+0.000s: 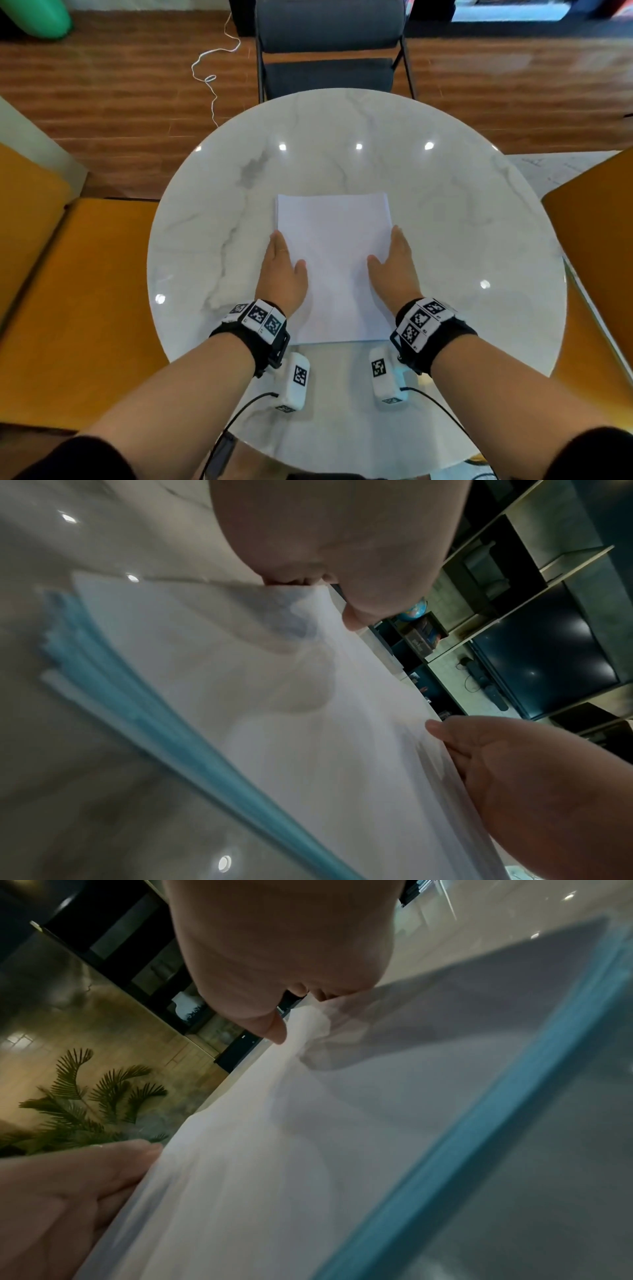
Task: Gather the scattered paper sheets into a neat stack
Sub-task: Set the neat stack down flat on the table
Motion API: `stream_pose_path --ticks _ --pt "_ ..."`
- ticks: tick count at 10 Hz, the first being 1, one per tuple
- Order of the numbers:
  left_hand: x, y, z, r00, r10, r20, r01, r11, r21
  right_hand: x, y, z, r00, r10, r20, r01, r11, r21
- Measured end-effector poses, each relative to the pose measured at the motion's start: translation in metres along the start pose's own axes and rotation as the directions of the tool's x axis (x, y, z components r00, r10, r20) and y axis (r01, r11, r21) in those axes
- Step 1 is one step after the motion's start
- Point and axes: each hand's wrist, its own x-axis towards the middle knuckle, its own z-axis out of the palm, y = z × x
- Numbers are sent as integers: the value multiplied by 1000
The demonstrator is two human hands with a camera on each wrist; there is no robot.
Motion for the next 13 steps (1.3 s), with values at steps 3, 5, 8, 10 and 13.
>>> stream_pose_path --ticks 3,5,8,10,13 --pt "-4 -4 13 996 39 74 -56 967 248 3 13 4 992 -78 95 110 906 -409" --pt "-3 2 12 992 -17 122 -34 914 404 -2 15 6 987 -75 140 138 843 -521" --pt "-1 -9 21 954 138 267 -254 847 467 0 24 15 912 -241 332 401 696 -596" --pt "-5 -13 25 945 158 285 -289 810 511 -2 31 24 913 -257 318 408 605 -683" --pt "-5 -12 4 940 206 271 -317 818 480 -14 21 -5 921 -264 286 388 681 -621"
